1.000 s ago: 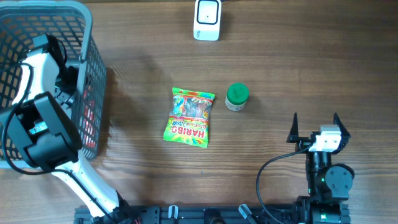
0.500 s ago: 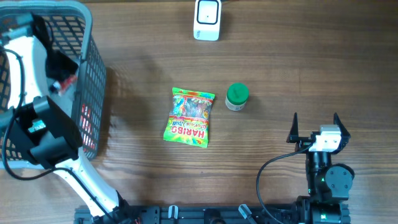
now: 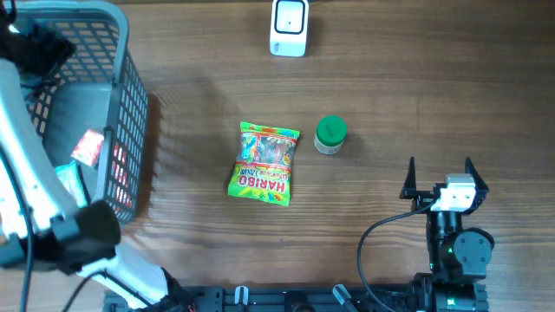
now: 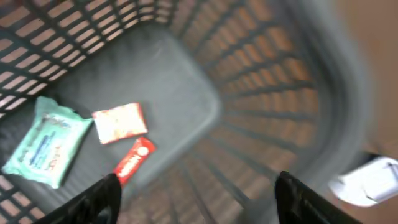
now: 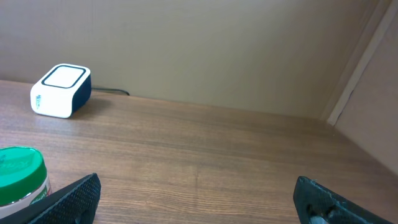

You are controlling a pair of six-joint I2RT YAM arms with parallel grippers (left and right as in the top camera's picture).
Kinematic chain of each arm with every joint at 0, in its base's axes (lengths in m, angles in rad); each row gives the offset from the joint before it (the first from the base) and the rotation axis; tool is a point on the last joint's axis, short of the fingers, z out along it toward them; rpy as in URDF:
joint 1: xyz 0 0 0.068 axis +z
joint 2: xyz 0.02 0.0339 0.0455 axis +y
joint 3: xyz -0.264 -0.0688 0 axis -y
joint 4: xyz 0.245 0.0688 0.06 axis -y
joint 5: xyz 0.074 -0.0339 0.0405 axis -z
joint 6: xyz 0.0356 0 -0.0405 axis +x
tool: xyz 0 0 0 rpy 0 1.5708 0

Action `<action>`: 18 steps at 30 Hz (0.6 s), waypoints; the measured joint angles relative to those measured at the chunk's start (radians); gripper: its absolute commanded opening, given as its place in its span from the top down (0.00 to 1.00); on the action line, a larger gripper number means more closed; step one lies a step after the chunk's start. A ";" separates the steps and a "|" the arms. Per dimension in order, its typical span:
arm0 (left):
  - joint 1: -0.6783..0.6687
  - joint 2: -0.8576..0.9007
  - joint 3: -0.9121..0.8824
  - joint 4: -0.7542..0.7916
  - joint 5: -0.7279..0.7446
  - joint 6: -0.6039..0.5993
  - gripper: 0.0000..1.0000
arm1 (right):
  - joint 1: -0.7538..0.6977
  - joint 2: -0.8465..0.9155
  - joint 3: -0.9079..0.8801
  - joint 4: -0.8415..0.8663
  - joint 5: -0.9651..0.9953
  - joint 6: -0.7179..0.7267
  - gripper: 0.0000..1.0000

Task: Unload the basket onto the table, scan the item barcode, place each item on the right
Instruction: 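Reach the left gripper into the basket and grasp the red-white packet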

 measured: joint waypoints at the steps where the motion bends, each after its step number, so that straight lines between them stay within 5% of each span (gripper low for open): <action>1: -0.008 -0.018 0.003 0.002 0.004 0.004 0.00 | 0.000 0.000 0.000 0.000 0.000 0.000 0.00; 9: 0.022 -0.012 -0.084 -0.040 -0.016 -0.035 0.00 | 0.000 0.000 0.000 0.000 0.000 0.000 0.00; 18: 0.092 0.021 -0.645 0.190 -0.053 -0.312 0.00 | 0.000 0.000 0.000 0.000 0.000 0.000 0.00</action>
